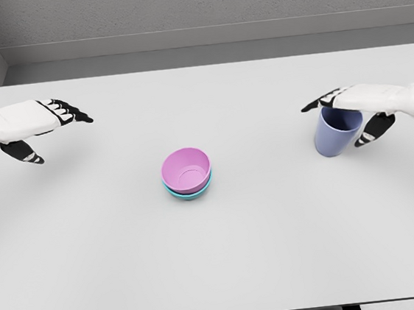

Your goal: Stacking bowl and cup with both arms

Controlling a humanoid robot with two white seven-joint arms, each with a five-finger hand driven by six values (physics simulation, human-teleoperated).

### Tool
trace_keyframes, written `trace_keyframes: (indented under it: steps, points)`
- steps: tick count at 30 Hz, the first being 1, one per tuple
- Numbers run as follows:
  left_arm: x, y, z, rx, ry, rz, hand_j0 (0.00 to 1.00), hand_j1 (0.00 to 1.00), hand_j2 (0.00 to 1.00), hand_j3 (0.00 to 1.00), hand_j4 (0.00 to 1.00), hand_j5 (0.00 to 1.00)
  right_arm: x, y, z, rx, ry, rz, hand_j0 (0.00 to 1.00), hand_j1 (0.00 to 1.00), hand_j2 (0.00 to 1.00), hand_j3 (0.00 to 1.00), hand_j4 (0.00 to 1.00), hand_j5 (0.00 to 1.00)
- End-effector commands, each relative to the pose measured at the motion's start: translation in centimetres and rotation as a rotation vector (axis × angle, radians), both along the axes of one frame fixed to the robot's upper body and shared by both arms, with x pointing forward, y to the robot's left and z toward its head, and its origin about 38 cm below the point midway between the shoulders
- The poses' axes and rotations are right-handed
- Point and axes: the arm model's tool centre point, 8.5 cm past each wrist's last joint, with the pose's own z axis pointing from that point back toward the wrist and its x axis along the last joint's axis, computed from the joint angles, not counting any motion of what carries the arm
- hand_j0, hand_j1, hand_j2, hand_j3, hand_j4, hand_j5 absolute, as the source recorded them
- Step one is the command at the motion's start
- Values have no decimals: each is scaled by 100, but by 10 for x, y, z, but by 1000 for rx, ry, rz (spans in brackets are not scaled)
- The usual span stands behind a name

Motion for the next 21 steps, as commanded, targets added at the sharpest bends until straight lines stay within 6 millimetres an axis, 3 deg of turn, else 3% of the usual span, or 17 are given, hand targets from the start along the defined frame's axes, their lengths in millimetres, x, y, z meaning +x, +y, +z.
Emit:
trace_keyframes:
  steps: [1,3,21]
  points:
    - [0,0,1,-5,0,3,100,100,100,100,100,100,-1,0,0,2,1,6,73,73,73,73,73,73]
    - [0,0,1,-5,0,3,100,100,100,100,100,100,-1,1,0,3,0,14,67,67,67,67,67,67]
    - [0,0,0,-4,1,3,100,100,100,100,100,100,2,2,15,7,-39,23,68,68,68,68,68,68]
